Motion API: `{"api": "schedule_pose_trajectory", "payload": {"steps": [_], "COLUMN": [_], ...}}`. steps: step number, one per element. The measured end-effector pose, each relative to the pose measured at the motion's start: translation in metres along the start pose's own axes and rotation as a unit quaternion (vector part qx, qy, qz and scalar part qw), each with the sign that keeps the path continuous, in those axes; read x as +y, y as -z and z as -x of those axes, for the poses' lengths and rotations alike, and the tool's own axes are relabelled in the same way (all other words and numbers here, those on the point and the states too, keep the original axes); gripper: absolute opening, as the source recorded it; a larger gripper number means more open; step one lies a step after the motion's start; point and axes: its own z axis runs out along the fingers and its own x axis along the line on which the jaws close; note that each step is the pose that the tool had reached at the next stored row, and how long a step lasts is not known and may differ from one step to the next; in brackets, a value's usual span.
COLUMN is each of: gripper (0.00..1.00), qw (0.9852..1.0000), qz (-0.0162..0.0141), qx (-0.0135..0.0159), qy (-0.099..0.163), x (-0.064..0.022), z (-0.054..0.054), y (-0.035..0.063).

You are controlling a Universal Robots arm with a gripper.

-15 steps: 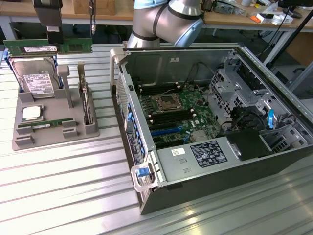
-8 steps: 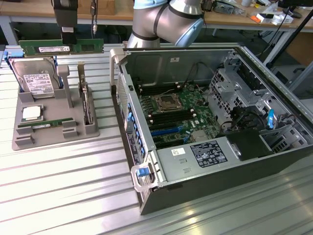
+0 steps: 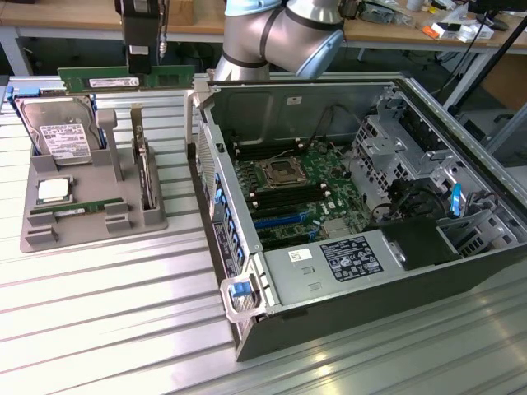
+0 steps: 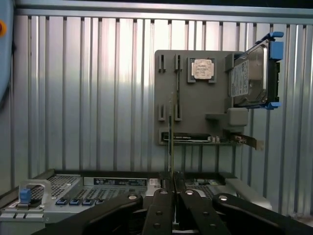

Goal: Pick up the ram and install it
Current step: 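Pick up the ram and move it above insertion slot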

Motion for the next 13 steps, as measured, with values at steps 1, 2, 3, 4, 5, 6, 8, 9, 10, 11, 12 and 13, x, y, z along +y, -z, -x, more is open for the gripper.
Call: {"api": "schedule_pose_trajectory", "payload": {"steps": [1, 2, 3, 4, 5, 6, 8, 9, 10, 11, 12, 13], "gripper": [0.12, 0.12, 0.12, 0.12, 0.12, 0.12, 0.12, 0.12, 0.12, 0.12, 0.12, 0.12], "qw": [1.0, 1.0, 1.0, 1.0, 1.0, 1.0, 1.0, 1.0, 1.0, 1.0, 1.0, 1.0], "qz": [0.0, 0.0, 0.0, 0.0, 0.0, 0.0, 0.0, 0.0, 0.0, 0.0, 0.0, 0.0], "qx": [0.0, 0.0, 0.0, 0.0, 0.0, 0.0, 0.0, 0.0, 0.0, 0.0, 0.0, 0.0], "qy": [0.0, 0.0, 0.0, 0.0, 0.0, 0.0, 0.0, 0.0, 0.0, 0.0, 0.0, 0.0], "x": [-0.0015, -0.0046, -0.0073, -0.0093, -0.0132, -0.0157, -0.0216, -0.0245, -0.0277, -0.0291, -0.0305, -0.0339], "z": [0.0, 0.0, 0.0, 0.0, 0.0, 0.0, 0.0, -0.001, -0.001, -0.001, -0.001, -0.001], "y": [0.0001, 0.0002, 0.0003, 0.0004, 0.0006, 0.0007, 0.0009, 0.001, 0.0012, 0.0012, 0.0013, 0.0014]}}
